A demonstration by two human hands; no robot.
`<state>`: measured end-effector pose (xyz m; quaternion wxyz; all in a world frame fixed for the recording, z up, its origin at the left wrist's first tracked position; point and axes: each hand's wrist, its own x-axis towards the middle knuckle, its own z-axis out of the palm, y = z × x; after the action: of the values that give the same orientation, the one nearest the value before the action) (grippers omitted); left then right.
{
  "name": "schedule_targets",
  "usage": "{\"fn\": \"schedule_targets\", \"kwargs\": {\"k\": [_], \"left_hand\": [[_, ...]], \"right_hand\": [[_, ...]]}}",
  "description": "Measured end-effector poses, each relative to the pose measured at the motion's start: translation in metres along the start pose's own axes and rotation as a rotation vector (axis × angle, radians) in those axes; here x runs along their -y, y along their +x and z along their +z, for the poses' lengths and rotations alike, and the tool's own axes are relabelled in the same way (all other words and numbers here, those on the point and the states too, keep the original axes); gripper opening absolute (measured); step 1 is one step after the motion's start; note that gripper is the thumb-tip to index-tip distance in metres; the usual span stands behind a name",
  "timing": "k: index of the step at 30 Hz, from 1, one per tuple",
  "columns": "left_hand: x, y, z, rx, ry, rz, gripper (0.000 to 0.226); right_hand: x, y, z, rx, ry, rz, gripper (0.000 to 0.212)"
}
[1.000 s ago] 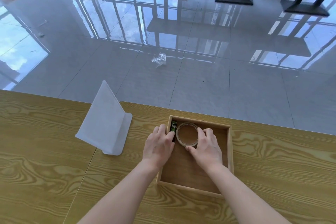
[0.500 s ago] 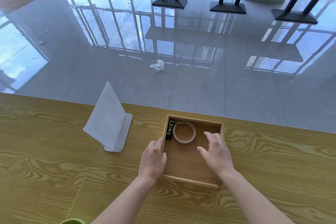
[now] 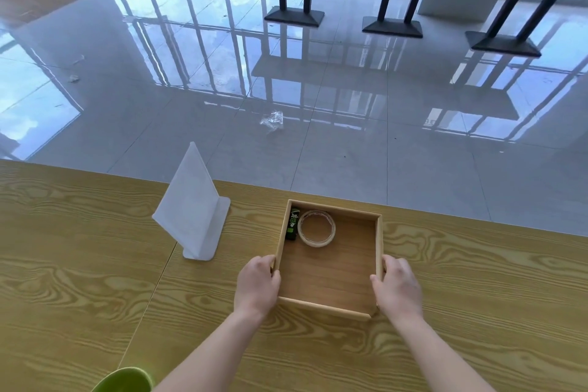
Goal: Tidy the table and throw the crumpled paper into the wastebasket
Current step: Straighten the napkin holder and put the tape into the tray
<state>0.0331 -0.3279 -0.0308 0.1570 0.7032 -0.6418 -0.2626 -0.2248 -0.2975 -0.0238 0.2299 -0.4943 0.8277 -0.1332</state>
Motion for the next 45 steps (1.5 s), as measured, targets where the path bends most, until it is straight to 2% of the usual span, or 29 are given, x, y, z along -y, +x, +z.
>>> {"fn": "schedule_targets", "kwargs": {"k": [7, 11, 16, 24, 27, 35, 45], "left_hand": [[0.023, 0.000, -0.020, -0.067, 0.014, -0.068, 0.016], [0.038, 0.002, -0.037, -0.094, 0.039, -0.110, 0.008], [0.055, 0.008, -0.050, -0.126, 0.031, -0.157, 0.018], [0.067, 0.017, -0.059, -0.159, -0.035, -0.185, 0.011], [0.069, 0.018, -0.061, -0.153, -0.006, -0.181, 0.023], [0.069, 0.019, -0.065, -0.143, -0.028, -0.182, 0.035], [0.072, 0.020, -0.067, -0.134, -0.024, -0.180, 0.020]], "right_hand": [[0.029, 0.001, 0.015, 0.031, 0.058, -0.034, 0.043], [0.053, 0.005, 0.027, 0.063, 0.067, -0.078, 0.044], [0.078, 0.010, 0.041, 0.073, 0.062, -0.127, 0.041], [0.095, 0.015, 0.052, 0.072, 0.067, -0.139, 0.041], [0.096, 0.015, 0.054, 0.068, 0.085, -0.138, 0.041], [0.098, 0.013, 0.055, 0.061, 0.082, -0.132, 0.046], [0.099, 0.006, 0.053, 0.056, 0.092, -0.126, 0.048]]}}
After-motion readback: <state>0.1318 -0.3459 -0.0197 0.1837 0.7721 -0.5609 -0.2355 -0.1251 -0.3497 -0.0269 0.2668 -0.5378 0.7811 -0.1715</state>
